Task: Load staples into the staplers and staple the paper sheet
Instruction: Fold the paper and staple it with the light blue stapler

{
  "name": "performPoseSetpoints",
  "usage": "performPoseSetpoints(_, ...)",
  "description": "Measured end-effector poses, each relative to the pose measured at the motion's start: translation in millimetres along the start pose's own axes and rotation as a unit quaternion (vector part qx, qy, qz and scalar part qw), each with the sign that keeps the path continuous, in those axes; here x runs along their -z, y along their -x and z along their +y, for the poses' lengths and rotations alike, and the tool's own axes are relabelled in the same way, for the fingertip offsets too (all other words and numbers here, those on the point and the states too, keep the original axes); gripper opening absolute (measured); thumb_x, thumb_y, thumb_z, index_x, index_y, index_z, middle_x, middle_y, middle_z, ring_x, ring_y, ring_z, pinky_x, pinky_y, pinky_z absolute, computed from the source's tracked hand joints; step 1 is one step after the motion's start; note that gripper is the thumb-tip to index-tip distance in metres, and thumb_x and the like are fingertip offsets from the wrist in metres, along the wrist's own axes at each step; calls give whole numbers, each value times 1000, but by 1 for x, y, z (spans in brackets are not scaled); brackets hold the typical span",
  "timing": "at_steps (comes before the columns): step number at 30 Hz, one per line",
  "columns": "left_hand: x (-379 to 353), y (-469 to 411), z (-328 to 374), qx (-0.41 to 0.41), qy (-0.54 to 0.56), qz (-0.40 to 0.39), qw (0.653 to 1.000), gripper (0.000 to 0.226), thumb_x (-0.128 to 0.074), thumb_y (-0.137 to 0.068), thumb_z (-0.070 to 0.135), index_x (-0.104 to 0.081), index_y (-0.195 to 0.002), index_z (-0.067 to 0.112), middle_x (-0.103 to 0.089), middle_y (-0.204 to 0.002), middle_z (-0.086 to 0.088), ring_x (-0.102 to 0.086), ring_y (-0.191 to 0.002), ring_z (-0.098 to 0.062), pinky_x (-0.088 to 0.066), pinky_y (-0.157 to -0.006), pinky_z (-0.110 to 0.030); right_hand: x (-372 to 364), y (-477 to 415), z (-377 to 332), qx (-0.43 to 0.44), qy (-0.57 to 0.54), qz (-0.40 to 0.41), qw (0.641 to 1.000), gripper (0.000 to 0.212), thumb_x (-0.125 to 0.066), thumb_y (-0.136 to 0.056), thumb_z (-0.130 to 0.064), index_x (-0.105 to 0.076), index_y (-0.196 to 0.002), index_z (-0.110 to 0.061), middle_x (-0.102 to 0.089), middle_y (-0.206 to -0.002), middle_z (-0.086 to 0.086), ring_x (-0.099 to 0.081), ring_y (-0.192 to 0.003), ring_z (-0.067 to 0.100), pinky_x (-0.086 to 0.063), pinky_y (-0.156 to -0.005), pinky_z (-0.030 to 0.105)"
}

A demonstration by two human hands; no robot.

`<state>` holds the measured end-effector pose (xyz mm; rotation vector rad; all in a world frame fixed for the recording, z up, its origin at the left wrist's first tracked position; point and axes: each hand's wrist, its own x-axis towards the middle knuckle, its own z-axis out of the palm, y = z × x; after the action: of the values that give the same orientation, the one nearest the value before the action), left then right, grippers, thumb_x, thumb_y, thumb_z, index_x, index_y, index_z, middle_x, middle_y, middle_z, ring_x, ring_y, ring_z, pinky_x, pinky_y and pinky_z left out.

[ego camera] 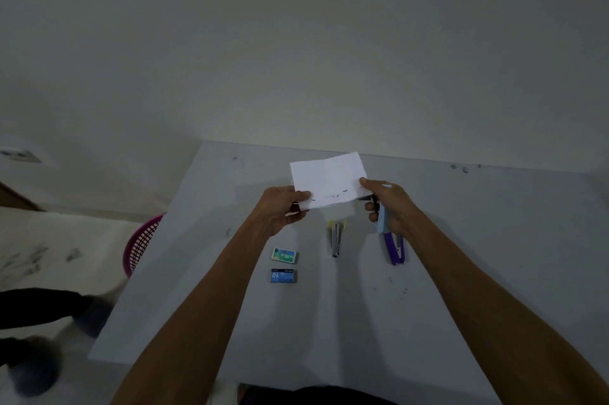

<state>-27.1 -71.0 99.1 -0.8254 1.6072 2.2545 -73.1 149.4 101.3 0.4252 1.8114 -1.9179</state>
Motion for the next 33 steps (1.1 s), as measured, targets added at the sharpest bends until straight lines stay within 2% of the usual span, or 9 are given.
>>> performPoseSetpoints(2, -1, -2, 0, -8, 25, 15, 1000, 11, -69, -82, 1, -64, -91, 0, -66, -85, -14, -61, -69, -22, -55, -51, -22, 1, 2, 4, -43, -15, -5, 999, 36, -66, -84, -40, -59, -104, -11, -68, -84, 14, -48, -53, 17, -39, -46, 23)
performPoseSetpoints(3, -1, -2, -1, -11, 34, 21, 999, 7, -69, -82, 1, -64, -87, 1, -66, -84, -13, -62, -68, -22, -55, -51, -22, 1, 4, 7, -61, -21, -21, 998, 38, -64, -85, -41, -55, -107, -11, -68, -88, 17, -50, -55, 18, -42, -49, 26)
performPoseSetpoints(6, -2, -4, -3, -13, 48, 32, 998, 7, -69, -83, 2, -63, -86, 2, -66, -84, -14, -62, -69, -23, -55, -51, -22, -4, 10, 22, -84, -37, -74, 993, 23, -56, -94, -30, -53, -97, -8, -63, -89, 18, -54, -64, 19, -47, -59, 29)
performPoseSetpoints(8, -4, -5, -6, -12, 55, 34, 998, 9, -69, -82, 1, -62, -88, 2, -66, -86, -14, -62, -70, -24, -56, -51, -23, -12, 13, 34, -74, -47, -97, 991, 24, -55, -95, -27, -58, -92, -4, -61, -84, 13, -58, -67, 18, -52, -60, 27)
performPoseSetpoints(11, -10, -5, -12, -10, 62, 32, 997, 8, -69, -82, 0, -61, -84, 2, -66, -85, -15, -62, -70, -24, -57, -52, -24, -24, 17, 47, -48, -74, -125, 988, 26, -59, -92, -26, -63, -96, -1, -65, -82, 12, -64, -69, 18, -57, -64, 27)
performPoseSetpoints(16, -16, -3, -21, -15, 51, 29, 998, 8, -69, -81, 0, -62, -81, 3, -66, -82, -14, -63, -69, -23, -56, -51, -23, -37, 21, 55, -21, -110, -105, 988, 33, -64, -88, -27, -65, -103, 2, -69, -90, 16, -66, -73, 18, -56, -63, 24)
performPoseSetpoints(21, -15, -2, -28, -13, 29, 24, 999, 7, -72, -80, 1, -65, -82, 3, -67, -82, -14, -64, -69, -22, -55, -52, -24, -40, 21, 54, -46, -170, -95, 980, 37, -62, -90, -27, -62, -110, 4, -68, -89, 17, -66, -70, 17, -56, -59, 23)
performPoseSetpoints(26, -16, -3, -30, -5, 19, 15, 1000, 6, -71, -80, 1, -65, -82, 2, -68, -82, -13, -64, -69, -22, -56, -53, -24, -39, 21, 54, -76, -229, -104, 965, 25, -62, -91, -21, -62, -107, -2, -66, -89, 14, -67, -66, 16, -57, -61, 23)
performPoseSetpoints(33, -19, -5, -32, 3, 3, 10, 1000, 11, -73, -79, 2, -65, -87, 1, -68, -83, -12, -65, -71, -20, -56, -53, -24, -37, 18, 56, -91, -171, -104, 976, 20, -63, -89, -25, -65, -97, -6, -67, -79, 7, -65, -66, 13, -54, -61, 23)
